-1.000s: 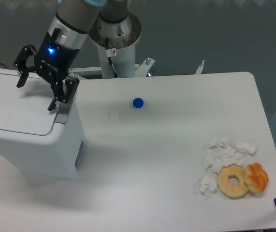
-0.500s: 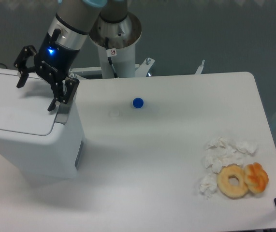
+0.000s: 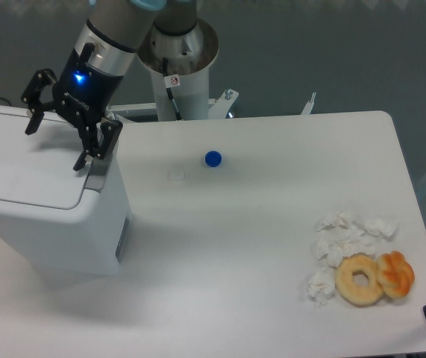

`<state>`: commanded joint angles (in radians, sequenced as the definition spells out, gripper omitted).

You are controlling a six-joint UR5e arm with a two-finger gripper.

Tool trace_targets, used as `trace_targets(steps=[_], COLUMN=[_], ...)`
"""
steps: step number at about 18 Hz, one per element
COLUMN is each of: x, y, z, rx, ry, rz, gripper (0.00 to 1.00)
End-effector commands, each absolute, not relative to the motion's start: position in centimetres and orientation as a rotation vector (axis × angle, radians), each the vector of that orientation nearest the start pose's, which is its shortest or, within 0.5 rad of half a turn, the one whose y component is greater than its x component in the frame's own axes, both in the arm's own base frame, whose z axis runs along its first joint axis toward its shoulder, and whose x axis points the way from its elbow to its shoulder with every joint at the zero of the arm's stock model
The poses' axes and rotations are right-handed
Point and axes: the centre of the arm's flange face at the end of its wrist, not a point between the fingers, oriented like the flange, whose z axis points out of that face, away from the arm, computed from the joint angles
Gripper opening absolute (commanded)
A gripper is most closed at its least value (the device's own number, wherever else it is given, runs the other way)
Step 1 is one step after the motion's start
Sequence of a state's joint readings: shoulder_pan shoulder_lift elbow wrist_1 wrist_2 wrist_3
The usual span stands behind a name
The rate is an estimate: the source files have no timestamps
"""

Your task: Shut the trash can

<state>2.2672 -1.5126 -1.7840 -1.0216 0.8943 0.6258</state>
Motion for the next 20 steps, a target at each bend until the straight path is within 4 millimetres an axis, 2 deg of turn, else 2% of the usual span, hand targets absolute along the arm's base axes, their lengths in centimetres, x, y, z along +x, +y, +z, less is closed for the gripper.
trace_targets(steps=[7, 12, 15, 20], x=[-20.0, -24.6, -26.3, -28.5], y=[47.4, 44.5, 43.5, 42.2], z=[51.9, 53.6, 53.9, 53.4], rx=[-2.375, -2.422, -2.449, -2.529], ry=[-0.006, -0.125, -0.089, 0.04], rz=[-0.271, -0.071, 0.027, 0.196], gripper=[1.0, 1.0, 1.0, 1.0])
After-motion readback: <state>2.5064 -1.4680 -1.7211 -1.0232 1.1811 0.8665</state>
